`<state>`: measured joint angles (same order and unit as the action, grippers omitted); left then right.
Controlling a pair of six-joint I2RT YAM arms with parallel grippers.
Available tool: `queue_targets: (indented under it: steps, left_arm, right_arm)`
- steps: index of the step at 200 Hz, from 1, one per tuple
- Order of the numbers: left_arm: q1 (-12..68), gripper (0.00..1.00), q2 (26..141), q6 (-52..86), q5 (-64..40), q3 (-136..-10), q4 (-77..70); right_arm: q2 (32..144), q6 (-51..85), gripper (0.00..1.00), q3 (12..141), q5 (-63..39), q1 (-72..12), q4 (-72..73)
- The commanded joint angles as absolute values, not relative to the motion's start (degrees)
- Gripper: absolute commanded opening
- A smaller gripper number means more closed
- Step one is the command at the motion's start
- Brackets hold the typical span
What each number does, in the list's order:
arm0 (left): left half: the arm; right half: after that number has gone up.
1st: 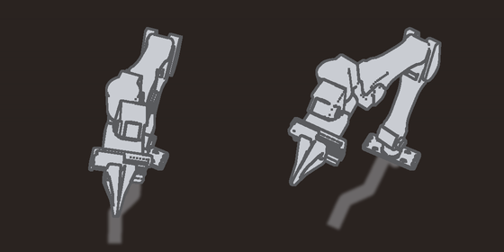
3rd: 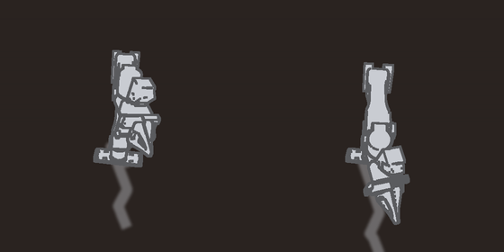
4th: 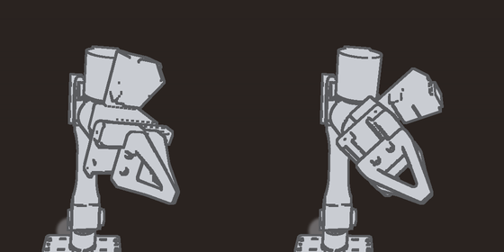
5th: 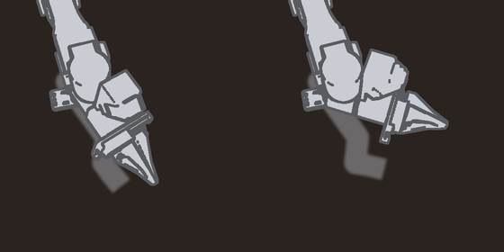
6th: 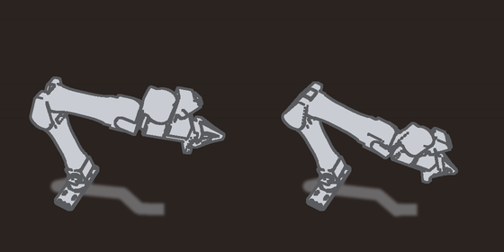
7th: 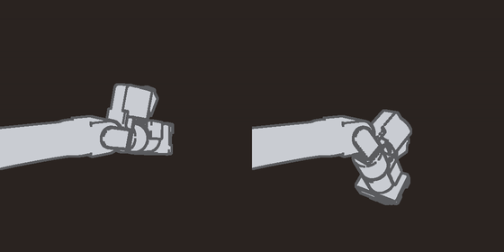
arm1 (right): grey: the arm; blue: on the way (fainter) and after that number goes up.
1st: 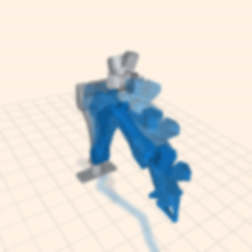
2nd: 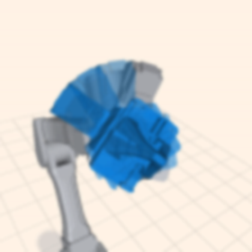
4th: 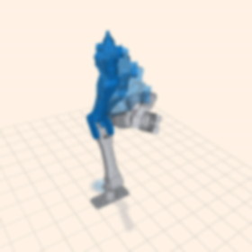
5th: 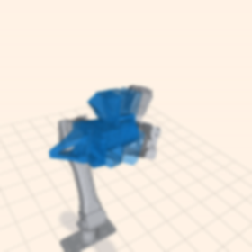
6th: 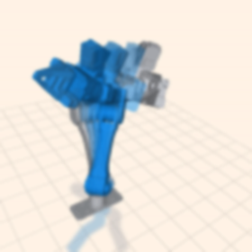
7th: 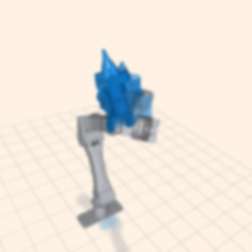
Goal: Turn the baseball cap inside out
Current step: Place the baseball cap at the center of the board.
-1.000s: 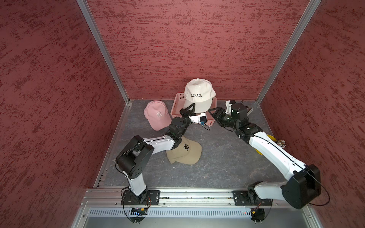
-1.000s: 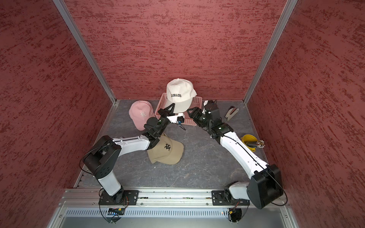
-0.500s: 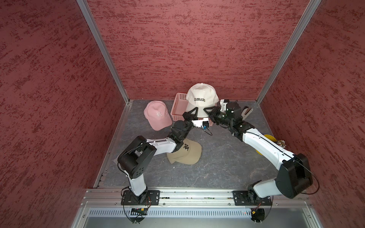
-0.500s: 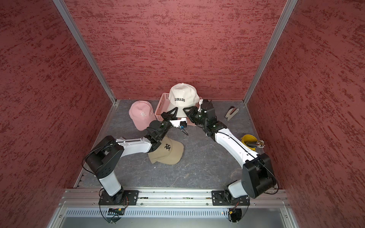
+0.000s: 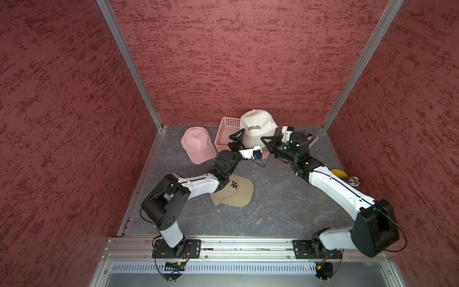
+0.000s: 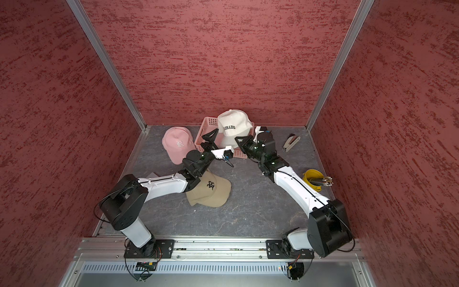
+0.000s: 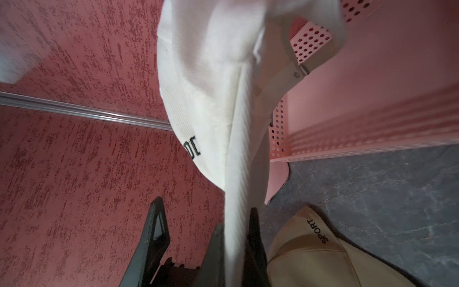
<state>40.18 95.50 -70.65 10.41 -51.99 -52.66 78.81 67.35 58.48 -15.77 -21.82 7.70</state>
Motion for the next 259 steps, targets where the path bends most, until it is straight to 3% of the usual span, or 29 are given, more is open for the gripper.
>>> queue_targets:
  steps: [1,75,150,259]
  left_arm:
    - [40.1,1.0,91.4,-63.4,9.8,-50.3,-45.5]
    - [34.0,1.0,80.3,-35.6,9.8,-43.5,-38.4]
    - [31.5,1.0,75.1,-27.6,11.5,-46.1,-29.5]
    - [28.8,1.0,71.0,-25.1,8.6,-44.4,-29.6]
  right_arm:
    - [74.9,66.2,0.0,56.4,-11.2,-17.9,12.3]
    - [71.2,61.7,0.0,52.1,-13.5,-4.9,10.0]
    - [75.5,57.0,0.0,47.3,-18.5,-1.8,11.8]
    - [82.4,56.6,0.0,38.7,-21.8,-0.5,23.4]
